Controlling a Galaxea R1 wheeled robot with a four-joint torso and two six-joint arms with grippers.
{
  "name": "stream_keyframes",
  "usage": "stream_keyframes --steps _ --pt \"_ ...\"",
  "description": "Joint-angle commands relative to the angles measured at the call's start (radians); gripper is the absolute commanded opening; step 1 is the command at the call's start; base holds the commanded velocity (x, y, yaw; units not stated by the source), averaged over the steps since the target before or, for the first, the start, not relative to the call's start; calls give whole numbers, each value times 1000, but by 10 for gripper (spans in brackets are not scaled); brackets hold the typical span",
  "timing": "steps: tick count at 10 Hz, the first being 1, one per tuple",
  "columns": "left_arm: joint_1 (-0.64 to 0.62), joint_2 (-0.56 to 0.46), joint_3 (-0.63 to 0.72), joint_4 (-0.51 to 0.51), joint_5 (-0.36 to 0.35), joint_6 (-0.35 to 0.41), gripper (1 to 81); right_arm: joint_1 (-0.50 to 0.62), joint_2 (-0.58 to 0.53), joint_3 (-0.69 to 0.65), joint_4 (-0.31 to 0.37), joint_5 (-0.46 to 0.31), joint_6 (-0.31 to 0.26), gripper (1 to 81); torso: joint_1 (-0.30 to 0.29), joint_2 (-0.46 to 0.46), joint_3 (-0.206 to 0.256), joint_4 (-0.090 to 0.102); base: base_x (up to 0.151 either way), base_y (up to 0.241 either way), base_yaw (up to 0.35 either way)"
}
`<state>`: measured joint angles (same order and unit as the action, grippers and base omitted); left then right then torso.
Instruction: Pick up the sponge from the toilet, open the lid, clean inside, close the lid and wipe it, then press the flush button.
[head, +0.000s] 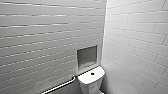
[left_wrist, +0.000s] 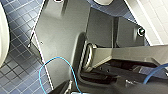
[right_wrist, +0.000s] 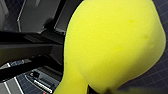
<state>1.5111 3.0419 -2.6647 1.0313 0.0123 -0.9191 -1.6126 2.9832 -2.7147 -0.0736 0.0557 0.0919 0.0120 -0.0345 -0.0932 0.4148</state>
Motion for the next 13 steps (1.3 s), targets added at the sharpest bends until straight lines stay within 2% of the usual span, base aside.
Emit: stream_keyframes --steps 1,13 --pt "-44 5 3 -4 43 -1 811 78 19 -29 -51 -103 29 10 0 0 0 0 0 0 0" --pt "-59 17 -23 -5 41 -3 811 72 32 -22 -44 -89 37 10 0 0 0 0 0 0 0"
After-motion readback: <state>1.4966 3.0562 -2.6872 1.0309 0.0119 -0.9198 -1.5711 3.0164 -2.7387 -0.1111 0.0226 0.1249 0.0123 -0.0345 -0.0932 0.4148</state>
